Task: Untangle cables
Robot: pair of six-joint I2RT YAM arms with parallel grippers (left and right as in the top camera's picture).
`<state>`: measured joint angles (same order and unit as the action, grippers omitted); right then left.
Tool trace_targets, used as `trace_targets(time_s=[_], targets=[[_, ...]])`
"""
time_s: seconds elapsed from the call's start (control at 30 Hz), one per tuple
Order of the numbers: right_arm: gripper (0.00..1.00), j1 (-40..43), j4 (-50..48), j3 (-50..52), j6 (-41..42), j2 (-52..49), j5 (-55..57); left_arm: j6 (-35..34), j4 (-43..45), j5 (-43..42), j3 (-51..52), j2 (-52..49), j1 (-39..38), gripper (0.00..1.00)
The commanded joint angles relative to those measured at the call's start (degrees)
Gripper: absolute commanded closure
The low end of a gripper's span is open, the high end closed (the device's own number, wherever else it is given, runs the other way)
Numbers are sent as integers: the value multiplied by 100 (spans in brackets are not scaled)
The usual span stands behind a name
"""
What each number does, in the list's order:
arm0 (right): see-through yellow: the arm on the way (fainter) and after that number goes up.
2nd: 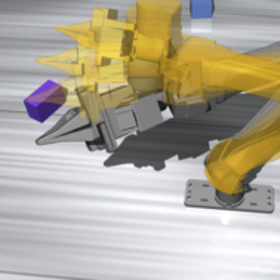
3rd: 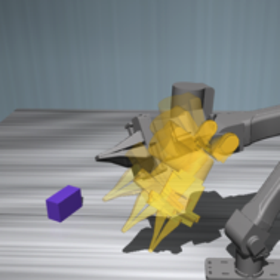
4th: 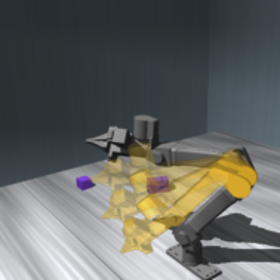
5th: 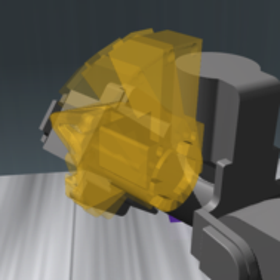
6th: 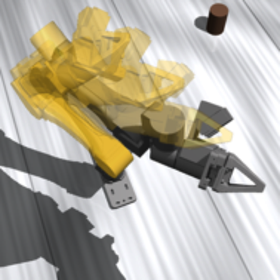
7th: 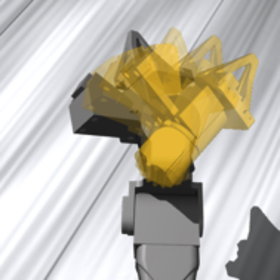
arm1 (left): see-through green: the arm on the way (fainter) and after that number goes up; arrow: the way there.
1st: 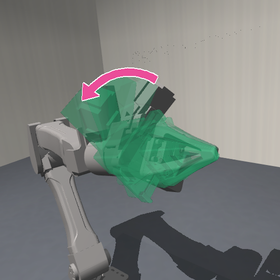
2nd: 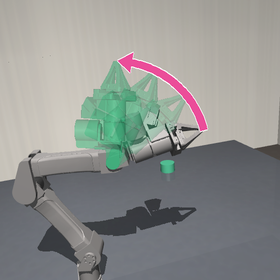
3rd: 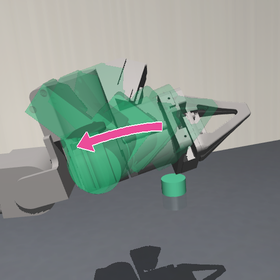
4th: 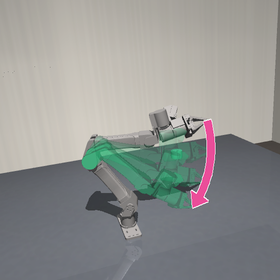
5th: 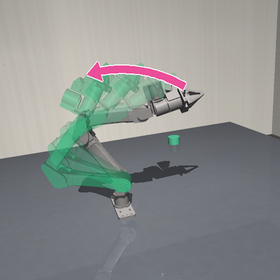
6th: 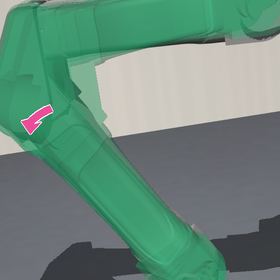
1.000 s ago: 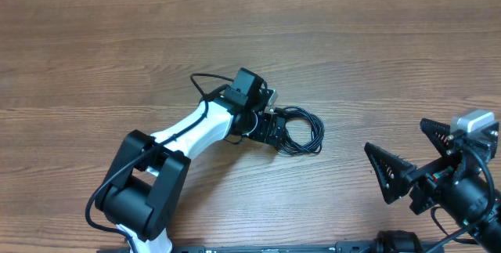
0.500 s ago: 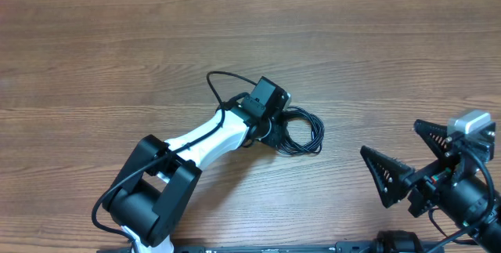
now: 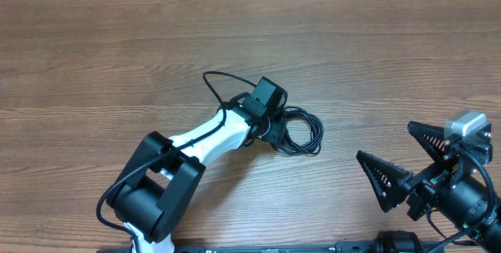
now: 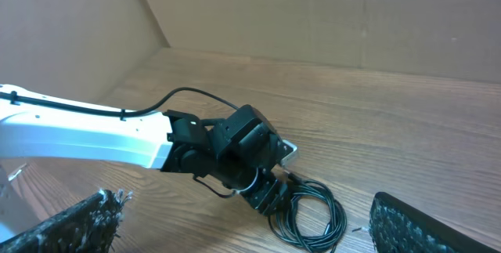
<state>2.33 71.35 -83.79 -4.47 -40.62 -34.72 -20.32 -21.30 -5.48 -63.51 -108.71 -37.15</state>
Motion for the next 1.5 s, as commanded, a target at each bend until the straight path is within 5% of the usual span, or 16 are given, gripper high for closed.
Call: trace_targets(time_s=[0.0, 0.03, 0.4, 0.73, 1.03, 1.47], targets=[[0, 26, -33, 24, 33, -7, -101, -743, 105, 162, 4, -304, -7, 69], [0, 26, -35, 24, 33, -7, -101, -844, 160, 168, 4, -330, -7, 96], [0, 26, -35, 24, -13, -7, -46, -1051, -96, 55, -98, -87, 50, 96], [0, 26, -17, 26, 0, -98, 549, -227, -1823, 52, -1307, 1075, 555, 96], [0, 24, 160, 341, -44, -603, -170, 114, -3416, 52, -2498, 1943, 638, 96], [0, 11, 319, 671, -192, -1652, -1045, 348, -4310, -367, -3182, 2756, 638, 96]])
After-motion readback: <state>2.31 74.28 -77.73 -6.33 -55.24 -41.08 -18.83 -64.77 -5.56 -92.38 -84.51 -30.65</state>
